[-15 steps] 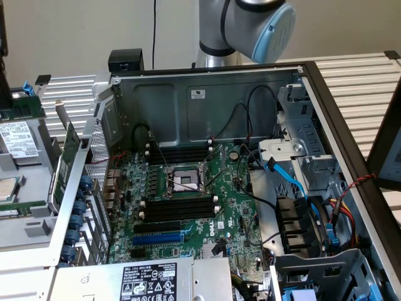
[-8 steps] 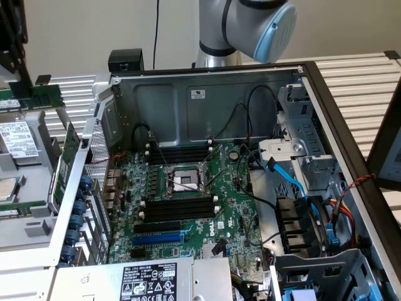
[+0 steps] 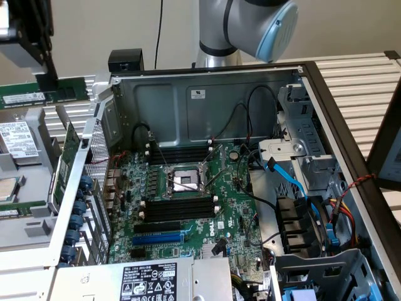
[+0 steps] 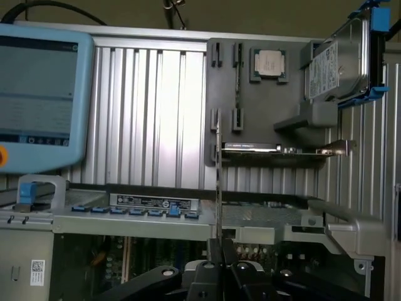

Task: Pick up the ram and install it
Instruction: 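Pick up the ram and move it above insertion slot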

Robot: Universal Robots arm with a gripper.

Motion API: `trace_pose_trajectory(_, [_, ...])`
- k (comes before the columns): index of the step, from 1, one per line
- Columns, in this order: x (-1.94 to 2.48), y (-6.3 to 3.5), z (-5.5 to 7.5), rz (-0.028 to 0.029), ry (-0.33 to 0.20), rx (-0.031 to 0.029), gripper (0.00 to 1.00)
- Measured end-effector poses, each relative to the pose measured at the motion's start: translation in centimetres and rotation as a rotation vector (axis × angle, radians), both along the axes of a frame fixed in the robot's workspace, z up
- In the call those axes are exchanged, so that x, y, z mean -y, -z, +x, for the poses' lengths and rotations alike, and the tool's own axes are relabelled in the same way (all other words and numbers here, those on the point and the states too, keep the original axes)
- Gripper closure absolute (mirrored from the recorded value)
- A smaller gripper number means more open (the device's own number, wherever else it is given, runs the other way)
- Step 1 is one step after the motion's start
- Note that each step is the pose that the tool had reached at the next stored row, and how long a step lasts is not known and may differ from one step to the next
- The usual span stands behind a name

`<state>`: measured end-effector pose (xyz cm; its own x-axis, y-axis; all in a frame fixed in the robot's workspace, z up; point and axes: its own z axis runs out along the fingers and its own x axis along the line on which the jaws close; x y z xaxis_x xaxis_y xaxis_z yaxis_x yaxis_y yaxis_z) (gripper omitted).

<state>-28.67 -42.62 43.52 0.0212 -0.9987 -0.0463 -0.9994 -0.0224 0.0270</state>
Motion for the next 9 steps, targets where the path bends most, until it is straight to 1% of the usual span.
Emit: trace_pose_trajectory(9, [0.00,-0.07,4.1,0.0018,0.000,-0.0002,0.88])
